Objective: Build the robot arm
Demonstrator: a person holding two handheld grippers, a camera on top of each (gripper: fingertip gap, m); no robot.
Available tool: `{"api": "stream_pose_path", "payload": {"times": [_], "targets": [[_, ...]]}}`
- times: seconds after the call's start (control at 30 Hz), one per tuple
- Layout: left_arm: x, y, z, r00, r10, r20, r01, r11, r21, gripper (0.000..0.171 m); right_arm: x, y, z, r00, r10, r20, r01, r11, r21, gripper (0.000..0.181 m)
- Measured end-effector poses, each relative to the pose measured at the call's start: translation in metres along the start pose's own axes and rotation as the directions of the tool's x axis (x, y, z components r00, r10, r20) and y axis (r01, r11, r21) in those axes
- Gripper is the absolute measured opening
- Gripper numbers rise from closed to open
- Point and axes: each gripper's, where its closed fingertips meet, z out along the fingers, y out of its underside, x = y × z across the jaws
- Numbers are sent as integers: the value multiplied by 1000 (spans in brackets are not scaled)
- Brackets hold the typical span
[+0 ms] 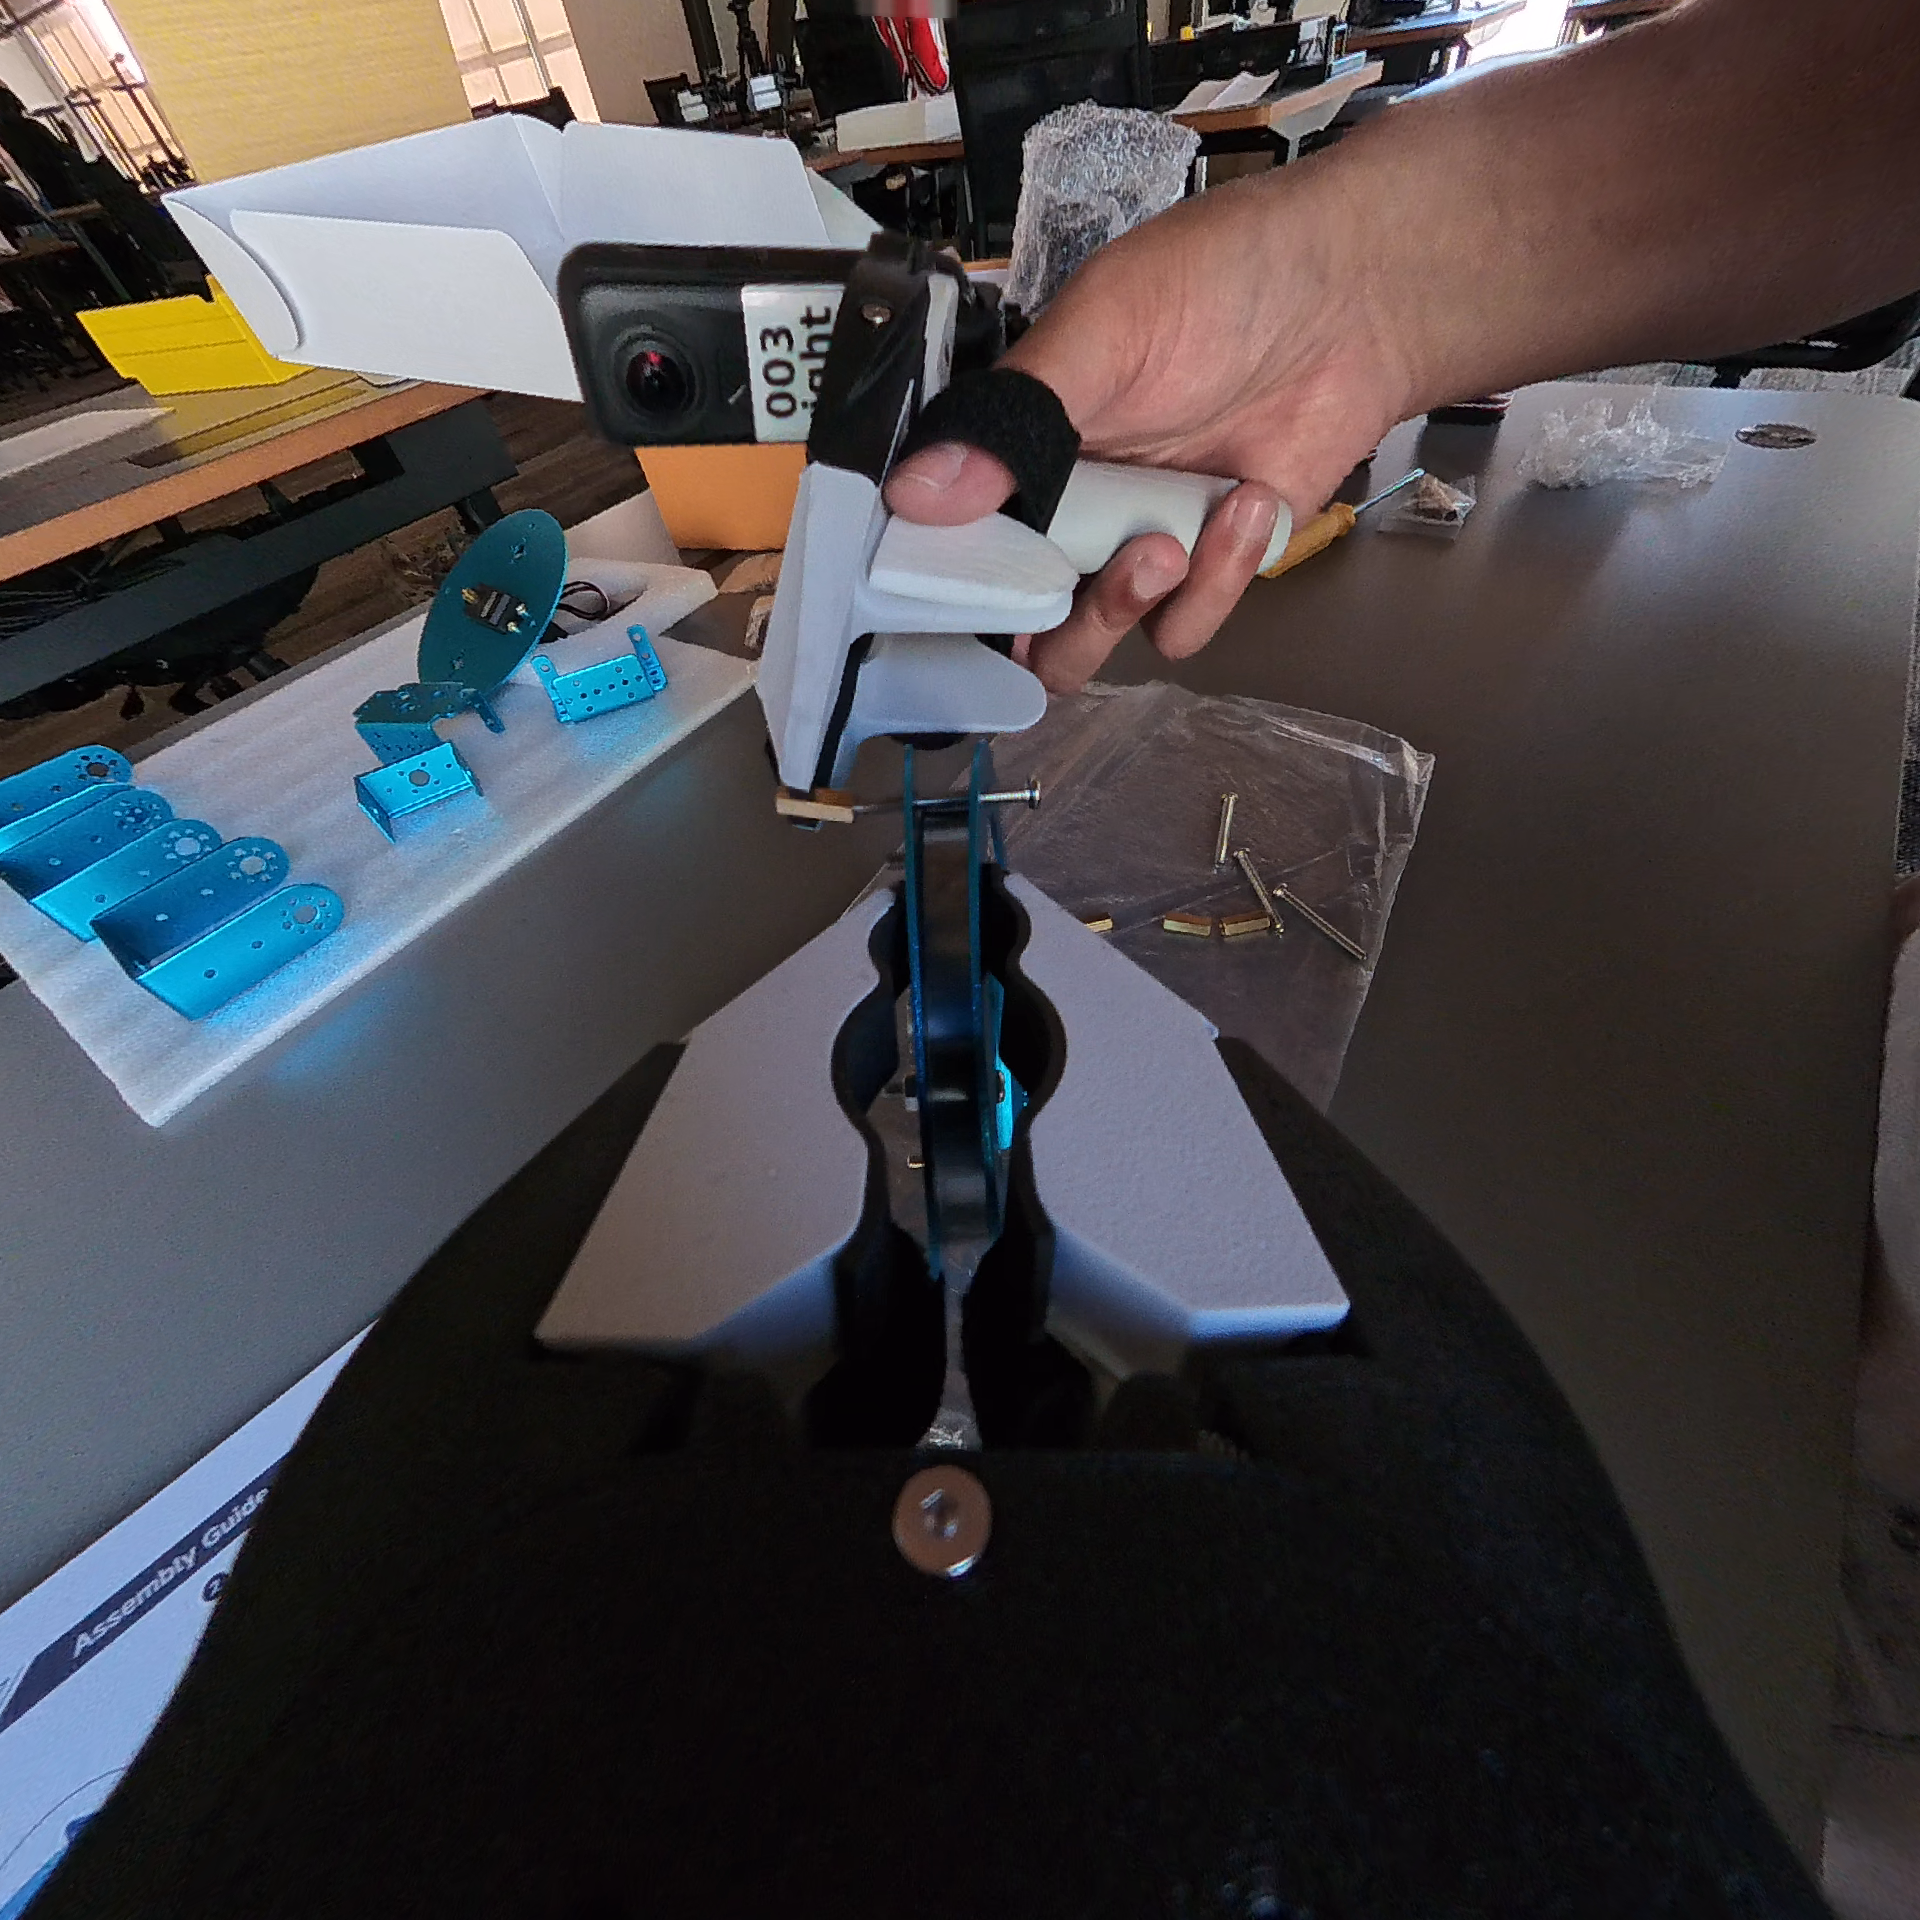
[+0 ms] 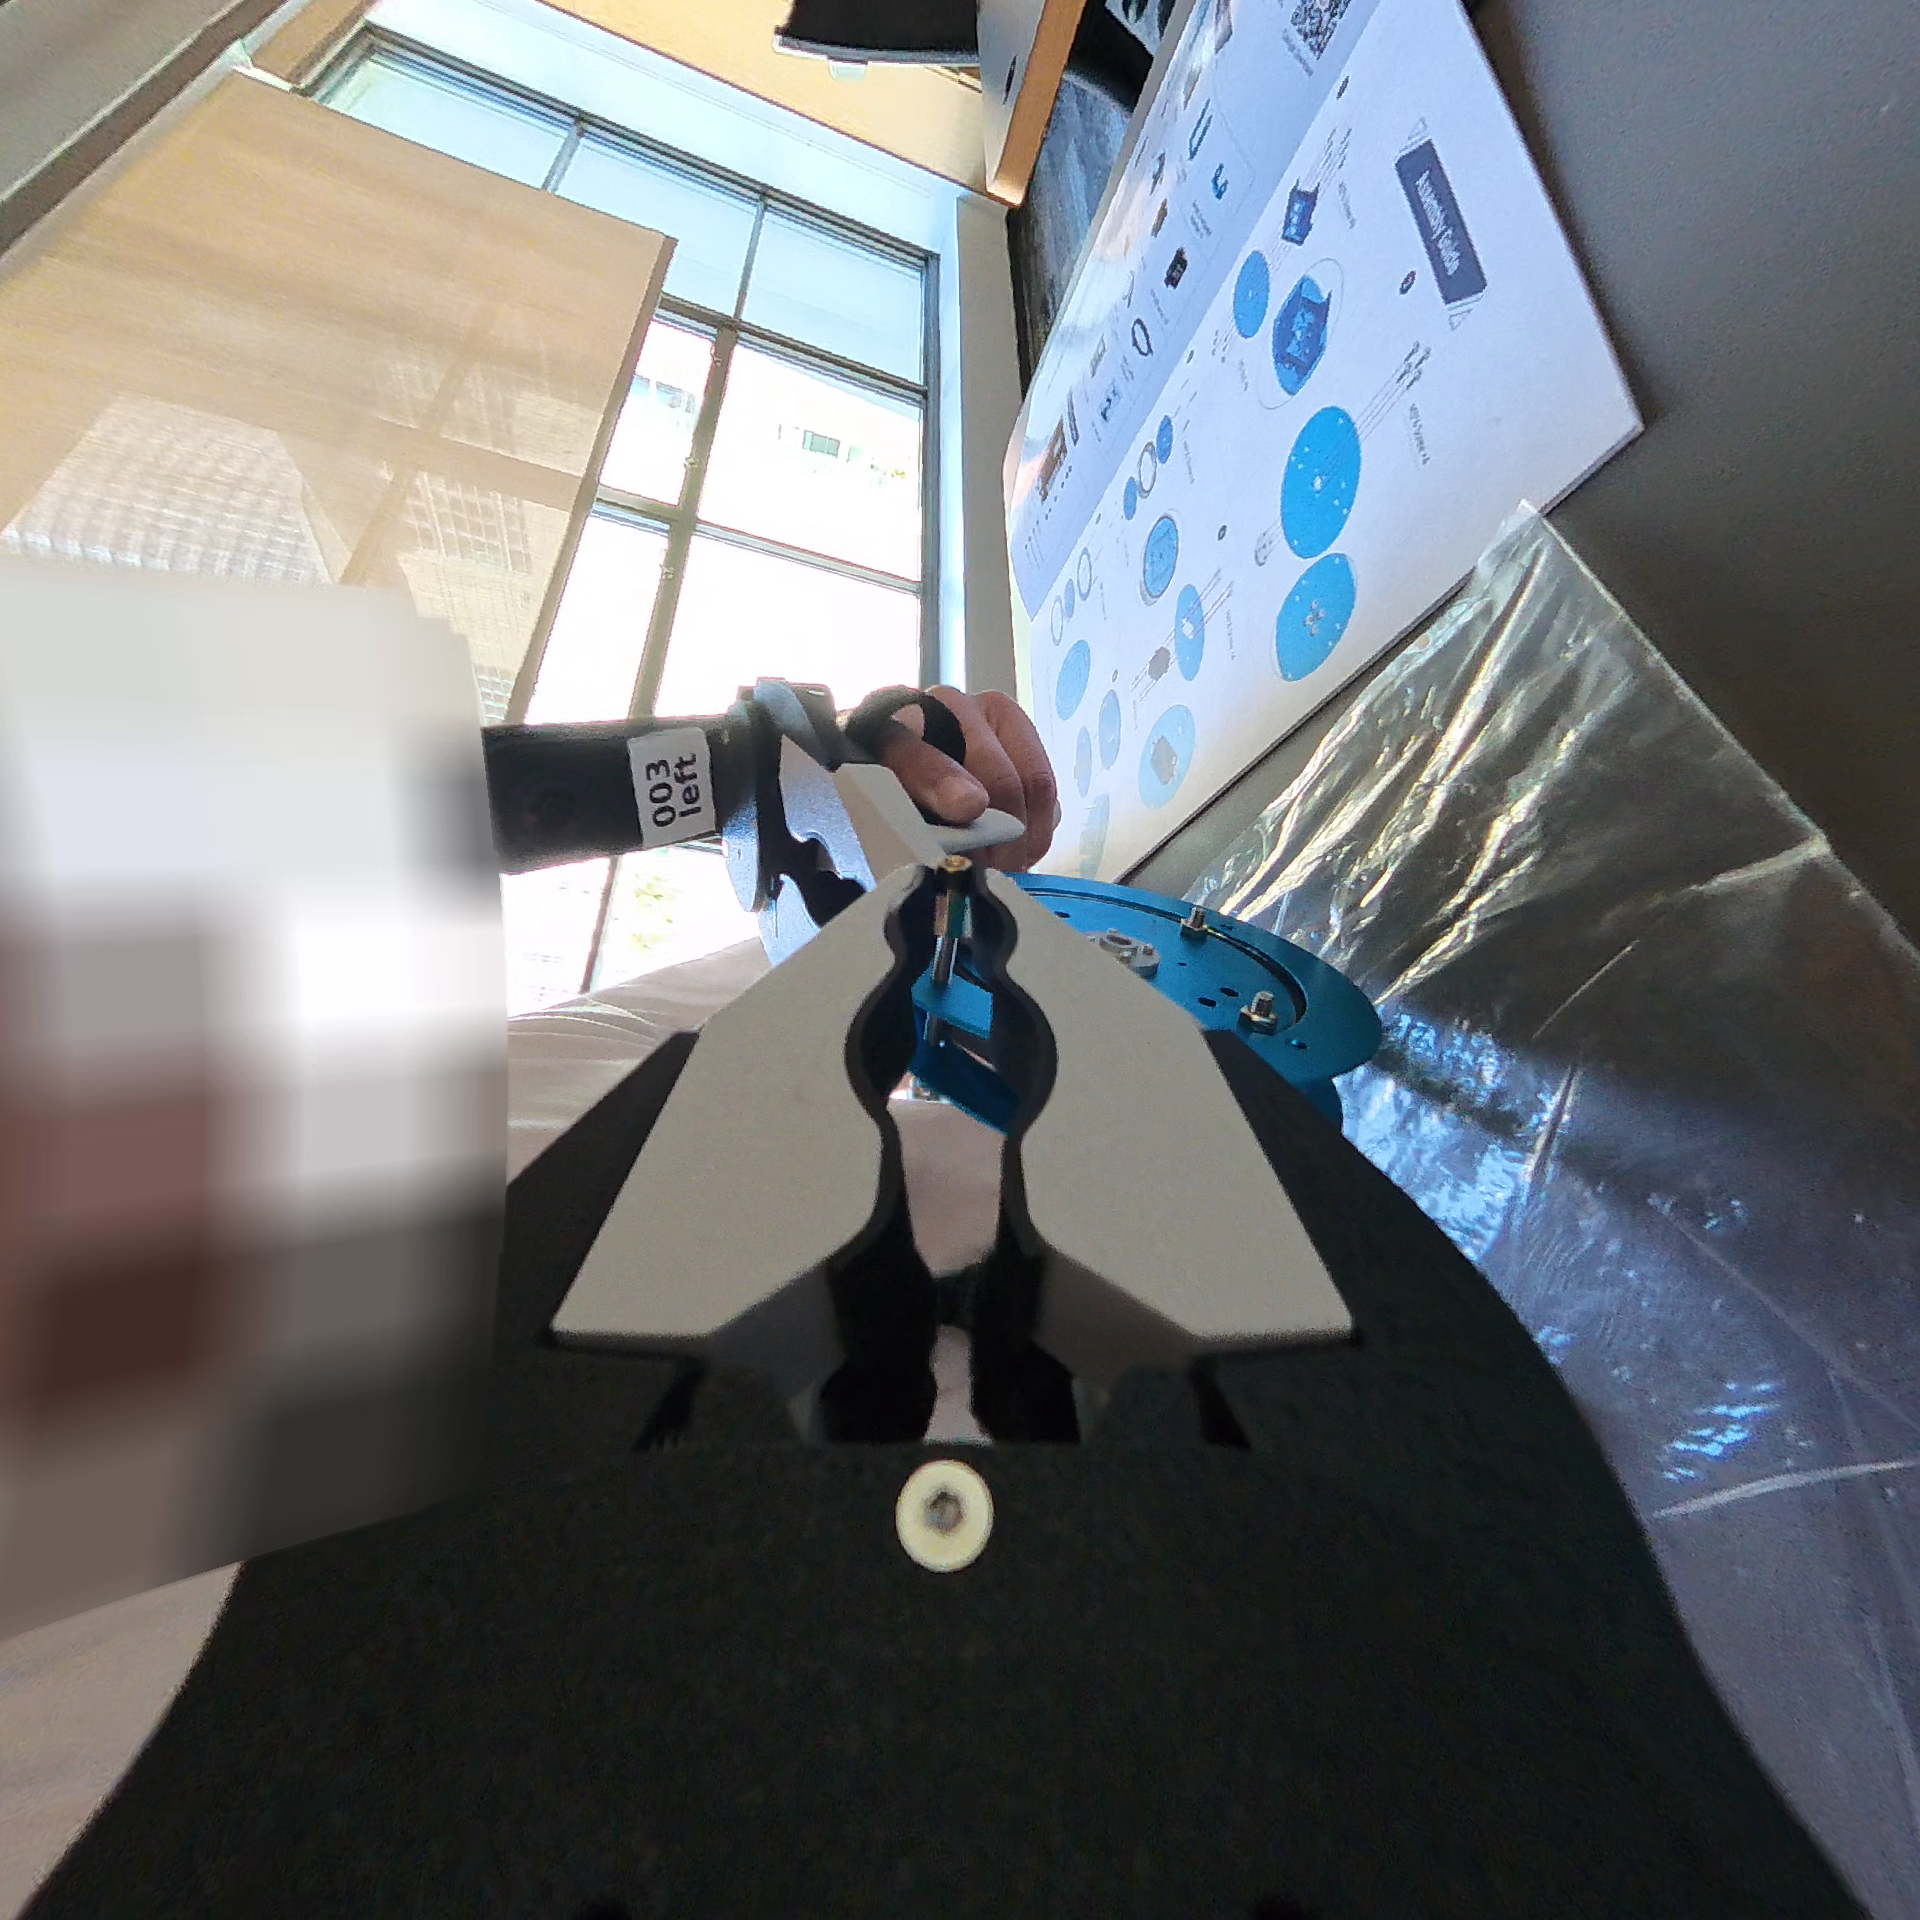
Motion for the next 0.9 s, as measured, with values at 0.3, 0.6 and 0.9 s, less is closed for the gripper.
{"api": "stream_pose_path", "payload": {"times": [0.3, 0.6, 0.9], "targets": [[2, -2, 0, 999, 39, -6, -40, 999, -18, 12, -2, 4, -5, 975, -192, -107, 173, 970, -169, 4], [6, -6, 1, 992, 122, 7, -122, 991, -47, 12, -7, 12, -5, 977, -188, -99, 140, 920, -365, 4], [9, -8, 3, 991, 132, 5, -132, 990, -45, 12, -8, 23, -6, 988, -105, -113, 32, 857, -515, 4]]}}
